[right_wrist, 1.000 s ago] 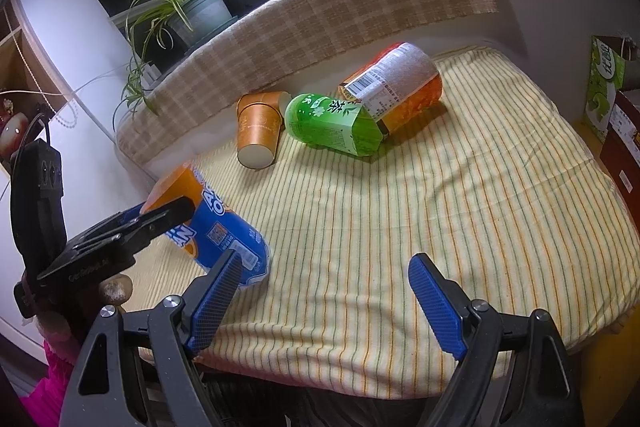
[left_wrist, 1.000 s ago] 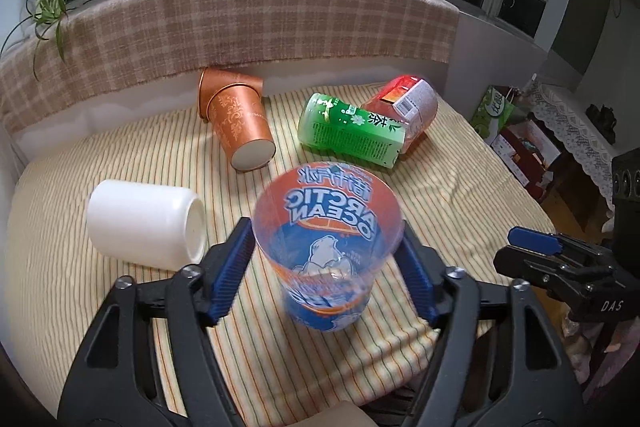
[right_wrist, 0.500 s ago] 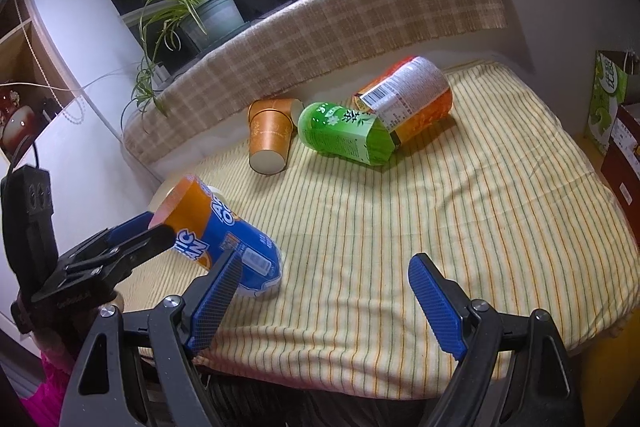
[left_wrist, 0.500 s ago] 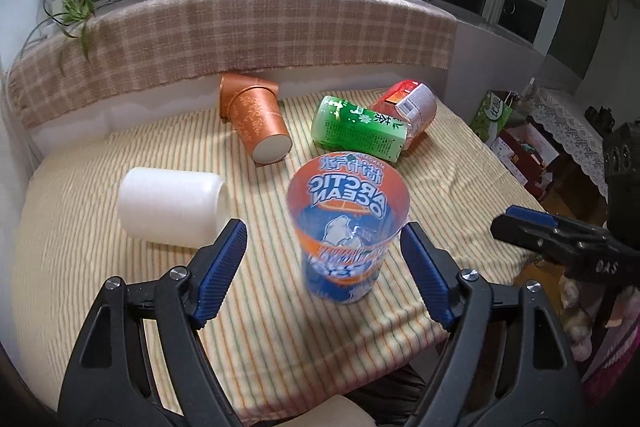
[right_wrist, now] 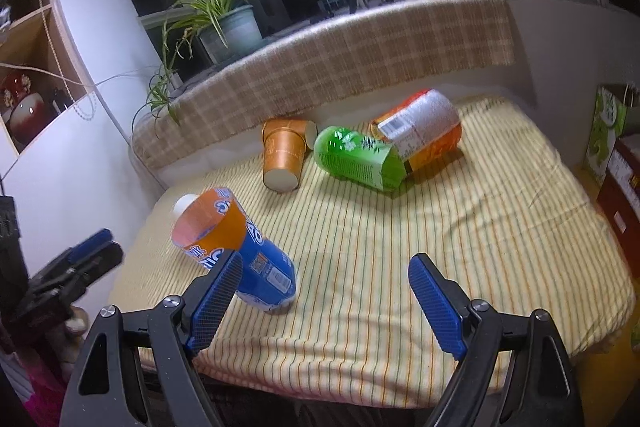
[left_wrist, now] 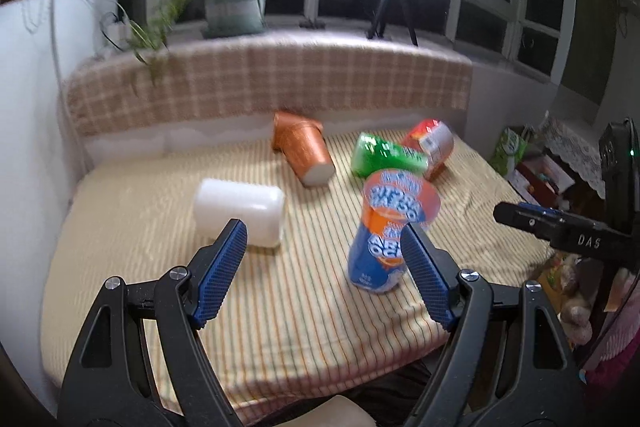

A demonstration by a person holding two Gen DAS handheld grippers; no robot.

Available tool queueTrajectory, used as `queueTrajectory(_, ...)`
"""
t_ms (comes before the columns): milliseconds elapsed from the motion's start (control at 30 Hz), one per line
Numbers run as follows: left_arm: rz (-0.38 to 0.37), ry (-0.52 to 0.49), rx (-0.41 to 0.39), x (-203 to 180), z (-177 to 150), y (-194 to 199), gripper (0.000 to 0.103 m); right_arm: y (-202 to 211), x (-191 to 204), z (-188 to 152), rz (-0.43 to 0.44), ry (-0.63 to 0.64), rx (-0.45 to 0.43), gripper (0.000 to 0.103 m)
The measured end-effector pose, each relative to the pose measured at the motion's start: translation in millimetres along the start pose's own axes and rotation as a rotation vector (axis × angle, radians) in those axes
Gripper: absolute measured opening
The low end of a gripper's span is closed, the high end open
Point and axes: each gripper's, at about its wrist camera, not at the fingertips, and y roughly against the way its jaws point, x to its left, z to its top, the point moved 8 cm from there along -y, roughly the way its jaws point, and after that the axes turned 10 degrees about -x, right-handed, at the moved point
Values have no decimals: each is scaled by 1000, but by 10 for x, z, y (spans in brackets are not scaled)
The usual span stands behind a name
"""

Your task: Flip cup upright

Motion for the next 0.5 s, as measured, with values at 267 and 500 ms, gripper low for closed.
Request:
queueTrajectory(267,74,54,-130,118,152,216,103,214,164,156,-72,118,-144,103)
queueTrajectory(500,108,49,-155,145,203,244,103,249,193,188,-107,157,-176,103)
